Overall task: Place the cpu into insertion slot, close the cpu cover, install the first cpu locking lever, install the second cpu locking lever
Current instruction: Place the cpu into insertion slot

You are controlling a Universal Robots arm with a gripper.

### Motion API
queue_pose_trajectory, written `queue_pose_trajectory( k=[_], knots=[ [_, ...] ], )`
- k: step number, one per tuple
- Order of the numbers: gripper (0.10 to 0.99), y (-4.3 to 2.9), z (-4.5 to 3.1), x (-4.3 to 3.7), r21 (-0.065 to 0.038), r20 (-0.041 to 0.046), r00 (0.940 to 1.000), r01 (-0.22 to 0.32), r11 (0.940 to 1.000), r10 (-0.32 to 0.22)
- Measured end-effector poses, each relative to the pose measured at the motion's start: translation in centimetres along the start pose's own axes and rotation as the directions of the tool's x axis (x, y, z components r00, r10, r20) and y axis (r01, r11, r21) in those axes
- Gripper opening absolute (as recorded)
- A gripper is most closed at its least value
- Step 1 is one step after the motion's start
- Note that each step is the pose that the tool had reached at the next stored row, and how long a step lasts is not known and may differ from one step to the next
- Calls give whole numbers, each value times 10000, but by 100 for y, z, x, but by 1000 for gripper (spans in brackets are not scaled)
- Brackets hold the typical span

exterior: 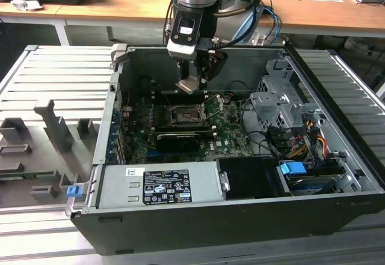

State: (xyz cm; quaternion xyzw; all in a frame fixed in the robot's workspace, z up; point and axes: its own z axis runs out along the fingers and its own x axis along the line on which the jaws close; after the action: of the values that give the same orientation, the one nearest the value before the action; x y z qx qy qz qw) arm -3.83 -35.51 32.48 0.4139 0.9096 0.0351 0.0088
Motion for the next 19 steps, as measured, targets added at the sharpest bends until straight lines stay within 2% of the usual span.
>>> queue_pose_trajectory(
  k=[19],
  knots=[
    [529,-1,24,0,-9,35,9988,-490,9988,490]
  ],
)
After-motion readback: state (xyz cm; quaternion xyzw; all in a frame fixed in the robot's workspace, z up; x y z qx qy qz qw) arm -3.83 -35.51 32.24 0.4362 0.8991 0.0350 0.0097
